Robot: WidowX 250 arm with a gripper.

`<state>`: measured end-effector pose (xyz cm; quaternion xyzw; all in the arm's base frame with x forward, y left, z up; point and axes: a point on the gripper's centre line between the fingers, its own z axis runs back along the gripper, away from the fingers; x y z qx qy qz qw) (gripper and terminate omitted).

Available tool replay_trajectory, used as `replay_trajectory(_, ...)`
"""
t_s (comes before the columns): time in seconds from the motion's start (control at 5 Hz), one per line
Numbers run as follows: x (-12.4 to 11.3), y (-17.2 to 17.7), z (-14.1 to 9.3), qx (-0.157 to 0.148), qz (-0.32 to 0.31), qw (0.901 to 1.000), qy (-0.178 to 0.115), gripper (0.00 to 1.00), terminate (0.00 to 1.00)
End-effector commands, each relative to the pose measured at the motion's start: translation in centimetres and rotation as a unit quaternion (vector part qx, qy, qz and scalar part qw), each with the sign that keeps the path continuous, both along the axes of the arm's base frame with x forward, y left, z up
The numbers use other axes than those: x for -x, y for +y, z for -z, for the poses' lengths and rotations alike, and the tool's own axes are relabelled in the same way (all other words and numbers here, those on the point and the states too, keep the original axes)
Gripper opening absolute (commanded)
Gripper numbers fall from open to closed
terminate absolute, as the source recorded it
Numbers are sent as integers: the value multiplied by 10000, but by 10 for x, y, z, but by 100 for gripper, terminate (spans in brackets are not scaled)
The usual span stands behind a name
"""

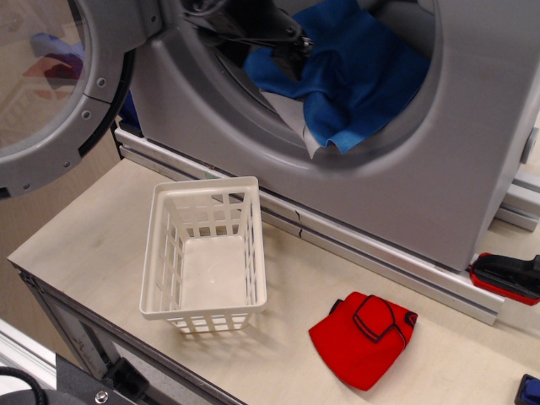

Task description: Put clothes in laundry machine

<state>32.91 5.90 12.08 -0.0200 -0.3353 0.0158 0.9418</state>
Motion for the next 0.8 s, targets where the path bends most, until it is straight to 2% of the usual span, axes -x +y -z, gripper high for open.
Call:
replay_trajectory(0.0,40,9,-20,-136,361,9983,429,100,0)
replay_trajectory(0.2,57,14,-22,-262,625,9935,916,100,0)
replay_trajectory(0.4,57,14,-22,-262,625,9935,916,100,0)
replay_trajectory(0.6,57,14,-22,-262,625,9935,916,100,100)
